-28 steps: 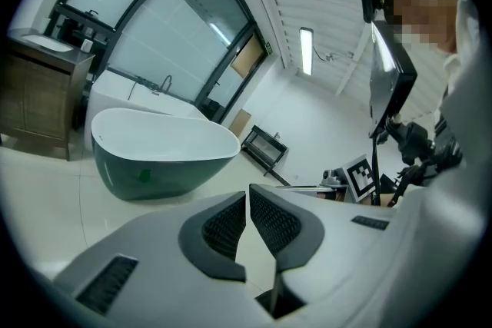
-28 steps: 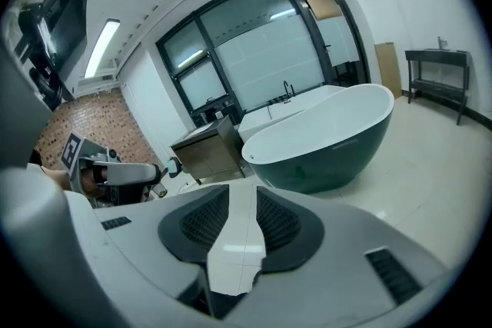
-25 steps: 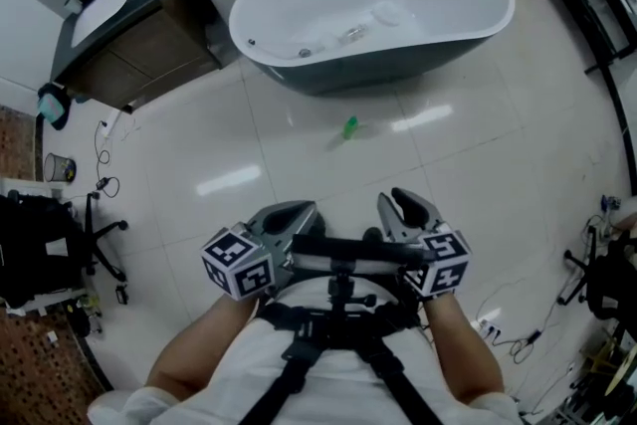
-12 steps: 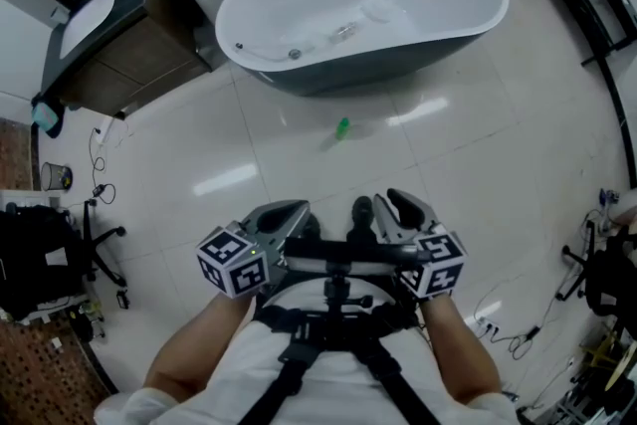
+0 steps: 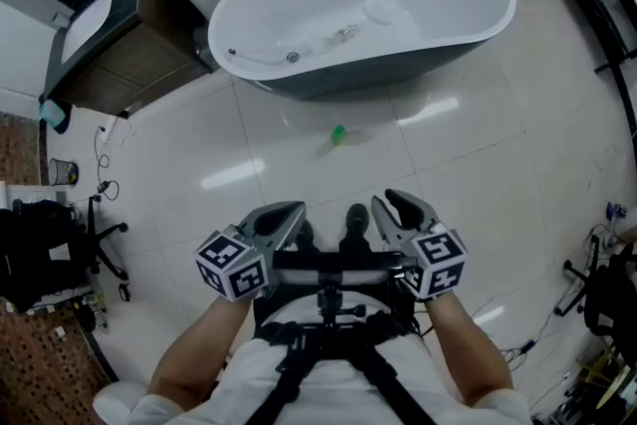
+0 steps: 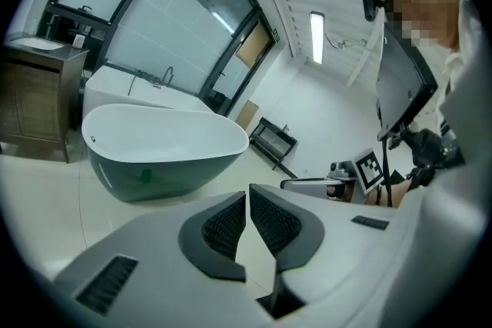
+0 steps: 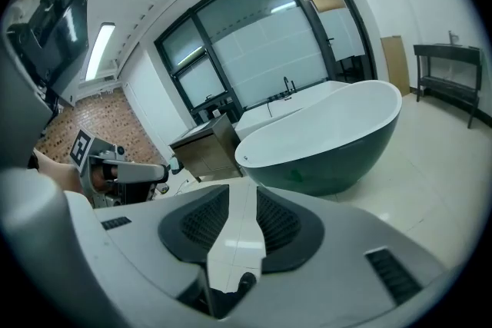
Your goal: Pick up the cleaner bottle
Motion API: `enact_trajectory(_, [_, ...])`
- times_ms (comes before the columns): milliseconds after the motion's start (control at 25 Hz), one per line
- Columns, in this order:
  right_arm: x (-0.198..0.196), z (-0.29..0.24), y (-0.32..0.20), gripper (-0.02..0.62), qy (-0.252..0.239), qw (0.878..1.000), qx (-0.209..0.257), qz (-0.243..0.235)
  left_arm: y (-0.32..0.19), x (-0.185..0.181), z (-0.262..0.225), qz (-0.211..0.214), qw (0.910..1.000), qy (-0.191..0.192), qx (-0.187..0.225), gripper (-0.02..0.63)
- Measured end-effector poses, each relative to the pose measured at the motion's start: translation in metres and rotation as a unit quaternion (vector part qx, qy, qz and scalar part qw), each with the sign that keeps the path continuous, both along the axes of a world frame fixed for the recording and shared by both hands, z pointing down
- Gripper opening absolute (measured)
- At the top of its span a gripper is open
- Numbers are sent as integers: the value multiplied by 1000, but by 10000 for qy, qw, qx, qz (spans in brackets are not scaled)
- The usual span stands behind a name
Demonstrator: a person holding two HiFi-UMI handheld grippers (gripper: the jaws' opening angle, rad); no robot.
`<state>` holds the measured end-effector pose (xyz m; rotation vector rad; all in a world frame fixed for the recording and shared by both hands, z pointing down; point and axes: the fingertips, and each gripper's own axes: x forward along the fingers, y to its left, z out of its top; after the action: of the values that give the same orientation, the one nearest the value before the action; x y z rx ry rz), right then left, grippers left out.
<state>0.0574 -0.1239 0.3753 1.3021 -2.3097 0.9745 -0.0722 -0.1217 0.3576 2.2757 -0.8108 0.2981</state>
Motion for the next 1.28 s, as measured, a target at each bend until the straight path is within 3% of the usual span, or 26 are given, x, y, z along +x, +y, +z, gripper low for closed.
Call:
enact_trajectory(240, [-7,13,-2,109,-83,9999,-132,-47,-8,4,17,129,9997,-164,-116,9])
enact_trajectory(640, [-2,54,9,109,82,9991,-223,353,-9,7,66,691,9968,-319,-231,9])
enact_trajectory(1080, [-22,134,33,109,-83,9959,-800,421,-5,-4,180,433,9947,-625,-691,9])
enact_trajectory(1280, [-20,171,30,109,-234,9944,-915,470,-24,4,224,230,9950,-752,-613,11])
